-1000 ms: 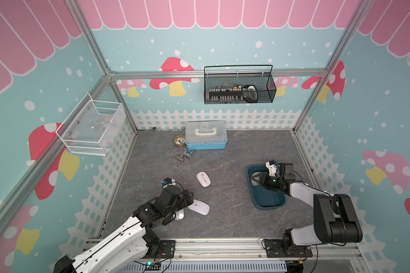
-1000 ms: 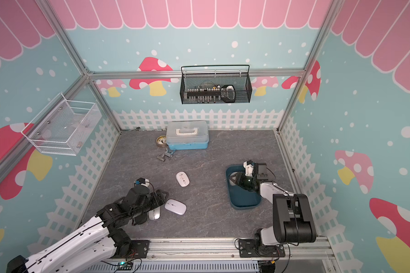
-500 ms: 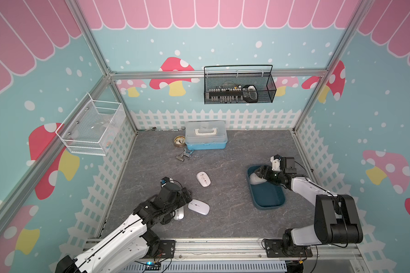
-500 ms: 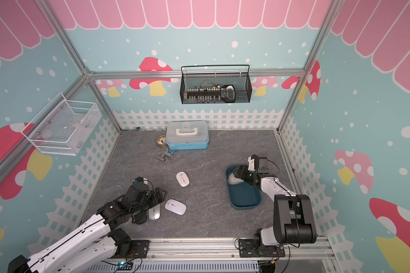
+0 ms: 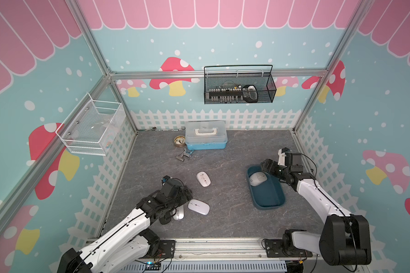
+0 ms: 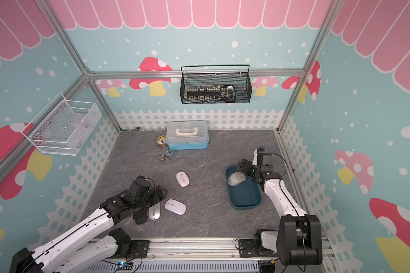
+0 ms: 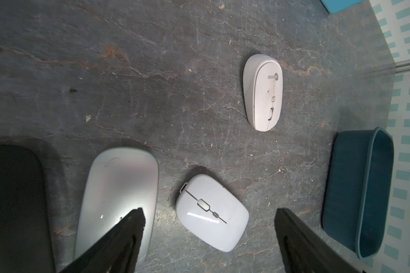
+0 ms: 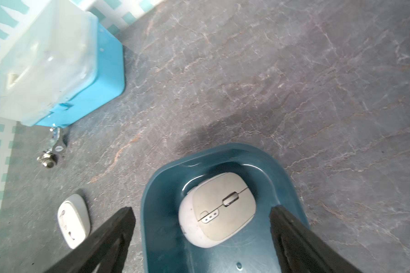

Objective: Put the mouse in the storage box
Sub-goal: Place the mouse in the storage box, then pick up the mouse from the center of the board.

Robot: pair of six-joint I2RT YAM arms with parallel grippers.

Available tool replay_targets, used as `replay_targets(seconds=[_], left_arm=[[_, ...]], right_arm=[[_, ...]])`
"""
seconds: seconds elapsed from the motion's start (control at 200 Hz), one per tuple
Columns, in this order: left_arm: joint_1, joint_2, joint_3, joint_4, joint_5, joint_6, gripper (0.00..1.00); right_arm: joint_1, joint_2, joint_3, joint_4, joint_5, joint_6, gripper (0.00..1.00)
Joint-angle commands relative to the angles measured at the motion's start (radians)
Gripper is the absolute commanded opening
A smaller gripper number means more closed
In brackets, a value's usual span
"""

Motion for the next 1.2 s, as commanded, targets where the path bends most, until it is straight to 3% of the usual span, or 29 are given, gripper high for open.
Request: replay_targets(seconds=[0.0,0.225,0.37,0.545,0.791,1.196], left_arm=[[0.007,0.090,0.096,0.041,0.022,0.028,0.90],[-0.004,0.475,0.350,0.064,0.008,0.093,0.93],[-0.058,0.696,0.532,0.013,-0.047,0.049,0.99],[-0.081,0.905,0.699,-0.102,-0.083,0.014,0.99],[-0.088,0.951,0.724,-0.133,-0.157,-0.005,0.99],[-0.084,1.081,0.800,-0.148,-0.173,0.037,0.94]], right_arm=[[0.044,-0.045,-0.012,-0.002,-0.049,0.007,0.95],[0.087,-0.099,-0.027,-0.009,-0.104,-0.003,0.95],[0.087,-0.106,-0.048,0.004,-0.125,-0.021,0.95],[0.087,-0.094,-0.074,0.019,-0.156,-0.025,0.95],[0.087,-0.083,-0.079,0.028,-0.172,-0.034,0.95],[0.088,-0.063,-0.088,0.051,-0.194,-0.030,0.94]])
